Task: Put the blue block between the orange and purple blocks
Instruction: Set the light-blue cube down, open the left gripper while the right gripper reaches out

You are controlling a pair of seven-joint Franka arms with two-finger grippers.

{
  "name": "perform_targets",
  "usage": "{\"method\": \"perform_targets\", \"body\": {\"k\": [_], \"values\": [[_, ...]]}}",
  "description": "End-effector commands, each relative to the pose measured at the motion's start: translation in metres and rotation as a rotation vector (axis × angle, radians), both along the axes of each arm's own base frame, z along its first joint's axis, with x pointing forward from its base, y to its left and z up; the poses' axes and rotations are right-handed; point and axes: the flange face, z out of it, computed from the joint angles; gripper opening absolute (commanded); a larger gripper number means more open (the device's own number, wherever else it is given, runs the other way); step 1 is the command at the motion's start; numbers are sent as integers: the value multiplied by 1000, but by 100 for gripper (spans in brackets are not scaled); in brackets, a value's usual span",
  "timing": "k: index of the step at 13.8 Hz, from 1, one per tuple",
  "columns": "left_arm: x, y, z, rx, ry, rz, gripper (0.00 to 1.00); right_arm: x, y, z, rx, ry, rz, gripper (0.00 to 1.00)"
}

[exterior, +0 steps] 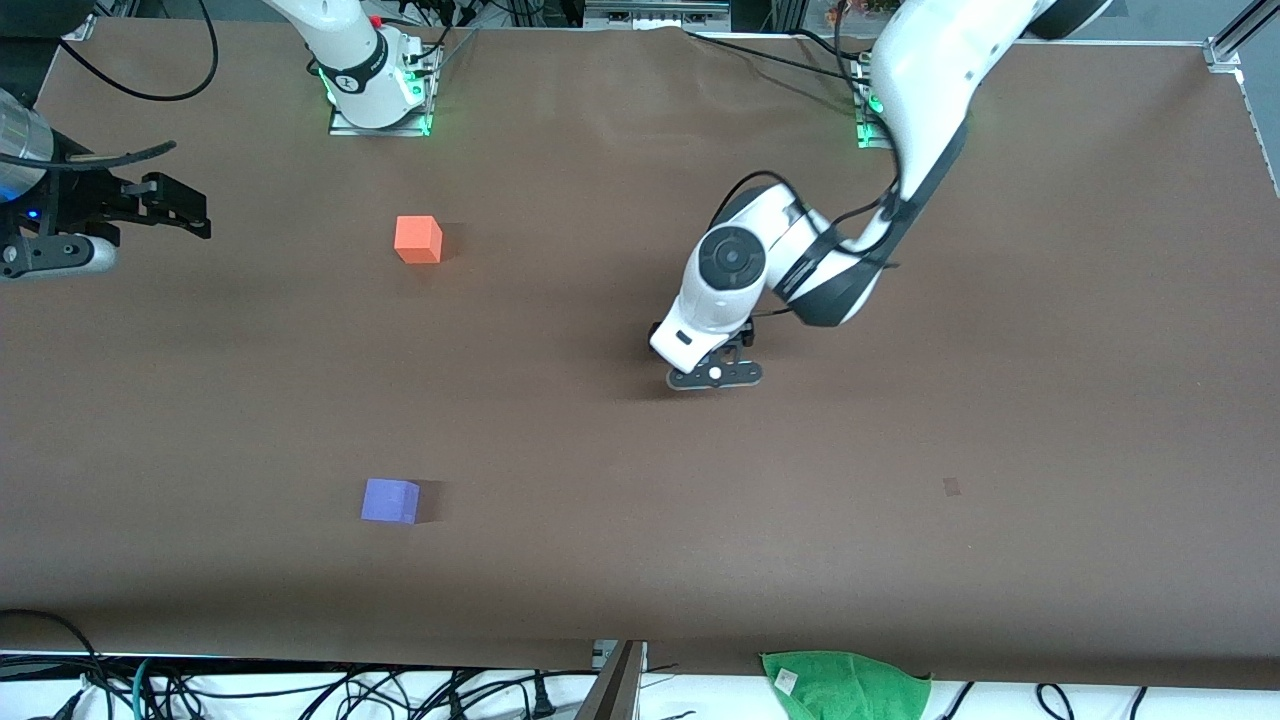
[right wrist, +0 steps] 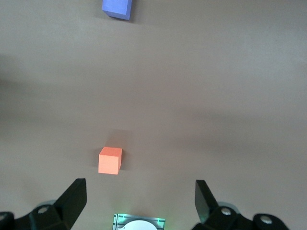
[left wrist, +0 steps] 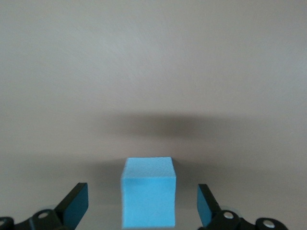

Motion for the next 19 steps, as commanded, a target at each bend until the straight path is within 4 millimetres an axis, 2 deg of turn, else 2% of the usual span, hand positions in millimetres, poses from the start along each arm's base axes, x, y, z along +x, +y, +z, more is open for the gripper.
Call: {"method": "perform_targets", "body": {"k": [1,3,5,6,7,9,10,12,15,19], "values": [[11,50,87,51,-80,58,100,2,9,4,10,-26,15,100],[16,86,136,80,-105,110,100,7,15,-7,11,-7,23,100],[25,135,175,125,-94,127,100,10,23,-11,11,-11,47,100],[31,159,190,143,-75,72,100,9,37,-10,8,-21,76,100],[39,184,214,150,-66,31,100,11,52,-14,5,-32,103,100],[46,233,254,152,-14,-27,100,19,85,-45,-4,14,143,100],[51,262,268,146,-2,-57,100,19,102,-49,0,7,164,100],[55,299,278,134,6,-104,100,22,146,-67,-3,-11,196,100],[61,340,280,70,12,-148,100,24,203,-100,13,-30,36,100],[61,348,274,62,26,-198,100,17,294,-159,24,-77,-66,100]]}}
